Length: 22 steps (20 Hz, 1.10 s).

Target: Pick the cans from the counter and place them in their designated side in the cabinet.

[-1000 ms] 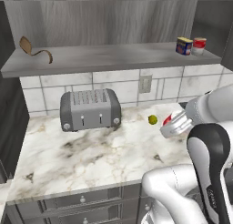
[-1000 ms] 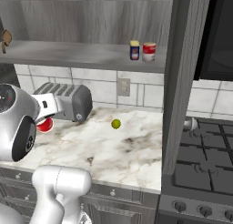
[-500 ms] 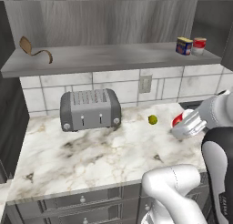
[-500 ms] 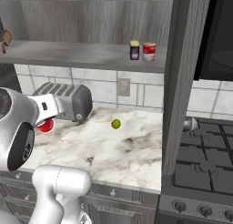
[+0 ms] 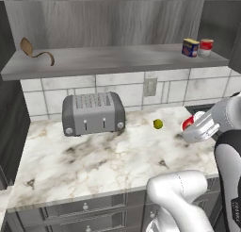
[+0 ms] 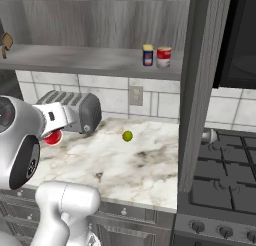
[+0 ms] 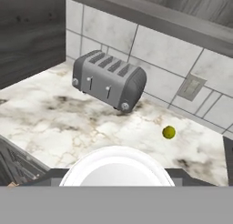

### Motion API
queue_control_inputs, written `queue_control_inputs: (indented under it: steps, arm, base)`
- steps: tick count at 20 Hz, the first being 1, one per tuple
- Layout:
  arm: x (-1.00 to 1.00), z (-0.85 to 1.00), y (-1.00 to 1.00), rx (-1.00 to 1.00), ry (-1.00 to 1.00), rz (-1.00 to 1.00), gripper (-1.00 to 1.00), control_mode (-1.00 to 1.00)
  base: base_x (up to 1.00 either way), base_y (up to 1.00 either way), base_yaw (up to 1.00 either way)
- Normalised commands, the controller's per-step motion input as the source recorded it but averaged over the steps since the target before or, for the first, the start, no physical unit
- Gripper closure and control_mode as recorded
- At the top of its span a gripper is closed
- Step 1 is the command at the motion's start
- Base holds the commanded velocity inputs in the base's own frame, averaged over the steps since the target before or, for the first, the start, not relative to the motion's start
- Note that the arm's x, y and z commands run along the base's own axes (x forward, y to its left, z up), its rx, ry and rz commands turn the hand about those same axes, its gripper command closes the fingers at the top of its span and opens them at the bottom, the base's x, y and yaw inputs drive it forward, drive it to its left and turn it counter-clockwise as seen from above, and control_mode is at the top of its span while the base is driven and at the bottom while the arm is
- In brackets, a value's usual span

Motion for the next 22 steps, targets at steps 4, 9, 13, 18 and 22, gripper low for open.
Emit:
queue_control_inputs:
  steps: [4,9,13,18,22]
  arm:
    - [0.00,0.15,-0.09,0.00,0.00,0.00,1.00,-1.00]
    - [-0.01,0.18,-0.13,0.00,-0.02,0.00,1.00,-1.00]
    - [0.01,0.20,-0.05,0.00,-0.02,0.00,1.00,-1.00]
    - [0.06,0.22,-0.01,0.00,0.00,-0.02,1.00,-1.00]
    - [0.01,0.23,-0.03,0.00,0.00,-0.03,1.00,-1.00]
  base:
    - [0.00,0.00,0.00]
    - [0.00,0.00,0.00]
    - [0.00,0.00,0.00]
    - [0.00,0.00,0.00]
    - [0.00,0.00,0.00]
